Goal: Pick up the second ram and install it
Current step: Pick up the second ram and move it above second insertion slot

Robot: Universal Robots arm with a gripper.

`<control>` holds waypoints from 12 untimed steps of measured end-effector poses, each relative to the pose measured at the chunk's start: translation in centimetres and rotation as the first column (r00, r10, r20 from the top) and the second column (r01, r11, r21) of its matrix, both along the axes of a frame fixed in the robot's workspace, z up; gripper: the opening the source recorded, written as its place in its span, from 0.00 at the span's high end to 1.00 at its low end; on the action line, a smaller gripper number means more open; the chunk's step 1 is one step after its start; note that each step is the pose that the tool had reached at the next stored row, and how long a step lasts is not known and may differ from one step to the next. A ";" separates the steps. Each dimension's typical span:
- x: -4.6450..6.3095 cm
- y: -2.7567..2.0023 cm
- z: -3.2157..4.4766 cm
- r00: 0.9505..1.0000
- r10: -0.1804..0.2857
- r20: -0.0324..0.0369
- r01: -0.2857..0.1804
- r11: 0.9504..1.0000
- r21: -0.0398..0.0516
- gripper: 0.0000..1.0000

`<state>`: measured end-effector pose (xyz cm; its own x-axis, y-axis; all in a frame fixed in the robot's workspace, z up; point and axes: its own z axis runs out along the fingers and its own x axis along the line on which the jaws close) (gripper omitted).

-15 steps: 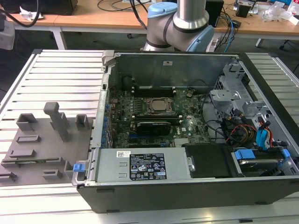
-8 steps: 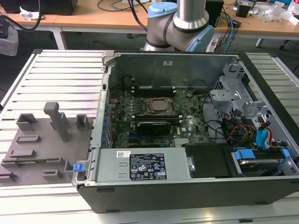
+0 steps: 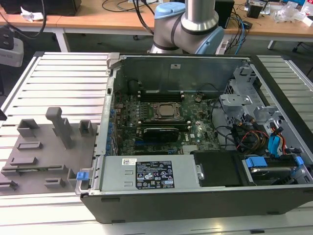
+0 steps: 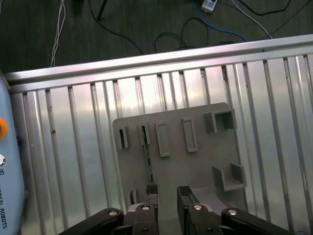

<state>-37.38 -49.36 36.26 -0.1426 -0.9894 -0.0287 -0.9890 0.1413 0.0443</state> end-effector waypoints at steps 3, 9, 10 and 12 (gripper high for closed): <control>0.0 0.00 -0.43 1.000 0.000 0.000 0.000 1.000 0.000 0.70; 0.0 0.00 -1.11 1.000 0.000 0.000 0.000 1.000 0.000 0.70; 0.0 0.00 -1.22 1.000 0.000 0.000 0.000 1.000 0.000 0.70; 0.0 0.00 -1.50 1.000 0.000 0.000 0.000 1.000 0.000 0.70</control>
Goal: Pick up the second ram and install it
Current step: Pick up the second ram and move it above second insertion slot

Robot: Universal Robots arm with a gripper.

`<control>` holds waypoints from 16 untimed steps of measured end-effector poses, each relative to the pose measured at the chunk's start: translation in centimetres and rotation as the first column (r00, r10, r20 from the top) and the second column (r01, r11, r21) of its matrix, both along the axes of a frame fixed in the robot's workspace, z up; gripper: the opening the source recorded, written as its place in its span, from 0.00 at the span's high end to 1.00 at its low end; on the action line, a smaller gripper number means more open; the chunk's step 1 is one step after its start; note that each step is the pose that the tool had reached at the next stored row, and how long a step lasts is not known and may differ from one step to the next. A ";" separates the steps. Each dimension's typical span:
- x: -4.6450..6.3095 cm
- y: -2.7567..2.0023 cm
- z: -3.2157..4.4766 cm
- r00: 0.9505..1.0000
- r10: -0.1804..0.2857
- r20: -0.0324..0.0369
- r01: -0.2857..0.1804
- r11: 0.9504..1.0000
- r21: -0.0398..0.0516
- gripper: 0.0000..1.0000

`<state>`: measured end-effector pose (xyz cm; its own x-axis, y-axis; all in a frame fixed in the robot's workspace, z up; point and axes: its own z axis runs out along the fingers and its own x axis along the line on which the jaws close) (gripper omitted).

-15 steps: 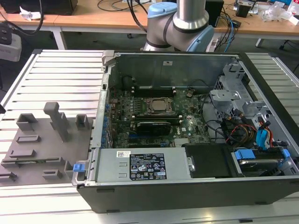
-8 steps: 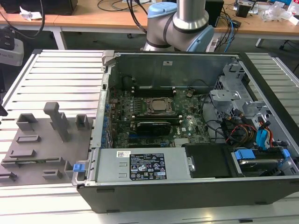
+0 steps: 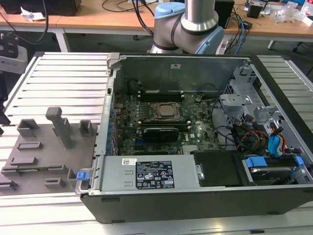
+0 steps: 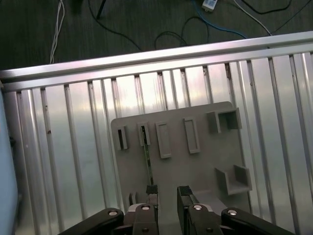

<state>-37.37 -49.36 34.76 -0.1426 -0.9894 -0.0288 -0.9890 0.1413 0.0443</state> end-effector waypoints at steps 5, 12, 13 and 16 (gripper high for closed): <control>0.0 0.00 -0.61 1.000 0.000 0.000 0.000 1.000 0.000 0.70; 0.0 0.00 -1.34 1.000 0.000 0.000 0.000 1.000 0.000 0.70; 0.0 0.00 -1.53 1.000 0.000 0.000 0.000 1.000 0.000 0.70; 0.0 -0.03 -1.91 1.000 0.000 0.000 0.000 1.000 0.000 0.70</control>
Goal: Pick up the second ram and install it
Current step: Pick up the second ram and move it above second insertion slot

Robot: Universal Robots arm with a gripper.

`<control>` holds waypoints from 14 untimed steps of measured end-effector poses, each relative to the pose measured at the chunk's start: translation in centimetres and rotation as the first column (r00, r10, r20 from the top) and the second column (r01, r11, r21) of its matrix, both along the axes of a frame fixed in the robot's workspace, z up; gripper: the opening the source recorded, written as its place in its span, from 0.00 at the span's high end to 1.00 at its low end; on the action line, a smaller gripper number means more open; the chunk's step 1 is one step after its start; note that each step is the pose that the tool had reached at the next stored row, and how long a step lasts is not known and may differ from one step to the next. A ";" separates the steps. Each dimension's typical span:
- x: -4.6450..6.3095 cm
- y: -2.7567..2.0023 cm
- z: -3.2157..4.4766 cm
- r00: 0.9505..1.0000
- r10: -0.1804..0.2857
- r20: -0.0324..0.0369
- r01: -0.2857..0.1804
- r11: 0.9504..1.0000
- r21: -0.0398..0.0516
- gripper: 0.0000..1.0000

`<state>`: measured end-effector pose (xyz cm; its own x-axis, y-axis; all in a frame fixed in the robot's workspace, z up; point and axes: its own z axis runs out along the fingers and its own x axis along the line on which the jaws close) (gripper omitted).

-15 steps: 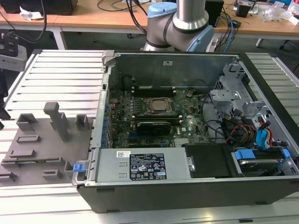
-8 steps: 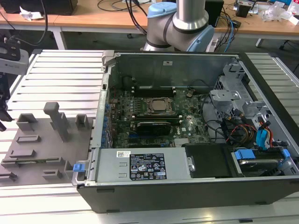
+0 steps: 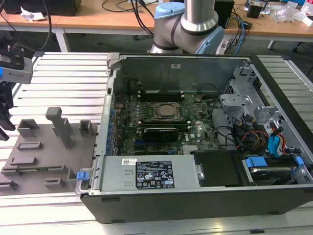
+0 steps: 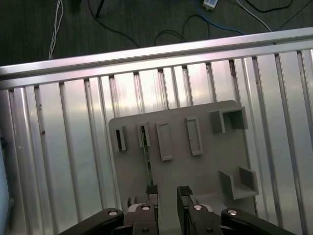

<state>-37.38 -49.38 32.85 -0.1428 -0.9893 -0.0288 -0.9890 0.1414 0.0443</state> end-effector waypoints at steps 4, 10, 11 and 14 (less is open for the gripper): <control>0.0 -0.33 -0.66 1.000 0.000 0.000 0.000 1.000 0.000 0.70; 0.0 -0.42 -1.65 1.000 0.000 0.000 0.000 1.000 0.000 0.70; 0.0 -0.45 -2.57 1.000 0.000 0.000 0.000 1.000 0.000 0.70; 0.0 -0.47 -3.15 1.000 0.000 0.000 0.000 1.000 0.000 0.70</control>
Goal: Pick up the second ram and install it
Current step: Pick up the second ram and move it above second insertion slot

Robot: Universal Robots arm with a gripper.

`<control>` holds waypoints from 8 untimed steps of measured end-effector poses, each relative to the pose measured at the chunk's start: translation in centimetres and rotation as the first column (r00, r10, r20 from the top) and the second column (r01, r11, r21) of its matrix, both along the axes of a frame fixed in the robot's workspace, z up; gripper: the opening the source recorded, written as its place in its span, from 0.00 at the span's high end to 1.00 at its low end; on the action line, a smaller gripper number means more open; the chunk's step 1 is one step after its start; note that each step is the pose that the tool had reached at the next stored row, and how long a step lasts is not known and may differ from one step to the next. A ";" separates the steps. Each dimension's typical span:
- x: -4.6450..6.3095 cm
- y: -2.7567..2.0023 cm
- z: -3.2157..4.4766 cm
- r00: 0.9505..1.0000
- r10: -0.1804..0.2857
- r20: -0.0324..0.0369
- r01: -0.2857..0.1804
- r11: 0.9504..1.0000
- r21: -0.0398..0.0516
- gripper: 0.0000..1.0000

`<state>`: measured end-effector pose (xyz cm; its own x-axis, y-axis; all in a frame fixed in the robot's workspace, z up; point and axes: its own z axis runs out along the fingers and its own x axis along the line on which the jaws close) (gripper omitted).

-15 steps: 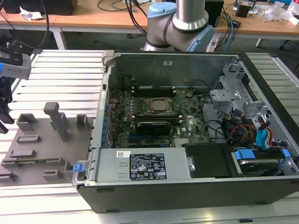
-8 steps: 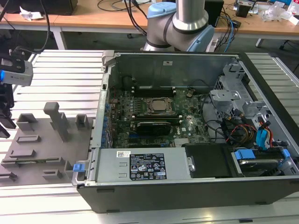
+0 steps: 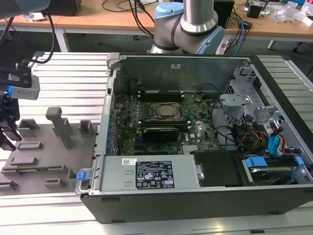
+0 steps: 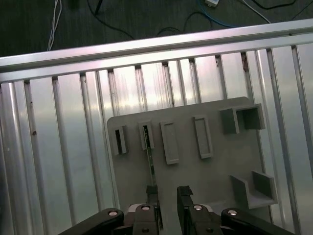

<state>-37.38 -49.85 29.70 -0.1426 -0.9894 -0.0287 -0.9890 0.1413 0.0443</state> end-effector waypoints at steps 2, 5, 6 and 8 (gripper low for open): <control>0.0 -0.01 -0.28 1.000 0.000 0.000 0.000 1.000 0.000 0.70; 0.0 -0.02 -0.69 1.000 0.000 0.000 0.000 1.000 0.000 0.70; 0.0 -0.02 -0.76 1.000 0.000 0.000 0.000 1.000 0.000 0.70; 0.0 -0.02 -0.94 1.000 0.000 0.000 0.000 1.000 0.000 0.70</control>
